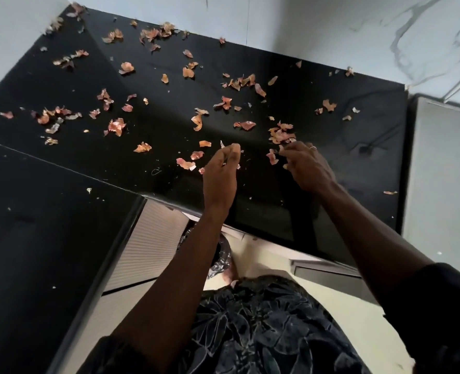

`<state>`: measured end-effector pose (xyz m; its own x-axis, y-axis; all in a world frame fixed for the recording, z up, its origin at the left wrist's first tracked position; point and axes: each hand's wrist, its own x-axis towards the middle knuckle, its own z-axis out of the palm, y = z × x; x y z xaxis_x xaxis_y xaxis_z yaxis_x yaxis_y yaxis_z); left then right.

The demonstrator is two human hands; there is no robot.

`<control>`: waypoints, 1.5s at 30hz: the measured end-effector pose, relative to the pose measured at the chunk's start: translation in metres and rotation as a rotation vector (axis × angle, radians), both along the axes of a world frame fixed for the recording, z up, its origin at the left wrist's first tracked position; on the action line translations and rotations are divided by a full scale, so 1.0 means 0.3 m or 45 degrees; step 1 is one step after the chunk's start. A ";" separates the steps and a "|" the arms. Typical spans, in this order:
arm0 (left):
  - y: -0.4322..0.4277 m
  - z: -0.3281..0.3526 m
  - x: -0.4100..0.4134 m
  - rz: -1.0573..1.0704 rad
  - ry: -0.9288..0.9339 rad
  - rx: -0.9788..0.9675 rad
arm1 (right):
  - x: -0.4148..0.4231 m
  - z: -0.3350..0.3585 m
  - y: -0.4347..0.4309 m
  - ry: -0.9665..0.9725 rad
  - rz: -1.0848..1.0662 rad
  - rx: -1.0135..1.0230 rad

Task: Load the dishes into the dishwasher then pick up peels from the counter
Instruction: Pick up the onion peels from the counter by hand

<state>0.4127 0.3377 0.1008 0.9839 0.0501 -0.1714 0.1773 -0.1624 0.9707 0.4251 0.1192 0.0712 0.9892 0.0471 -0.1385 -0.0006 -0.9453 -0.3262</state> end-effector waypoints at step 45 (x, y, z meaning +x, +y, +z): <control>-0.396 -0.078 -0.101 -0.043 0.930 -1.144 | -0.248 0.171 -0.003 -0.086 0.103 0.361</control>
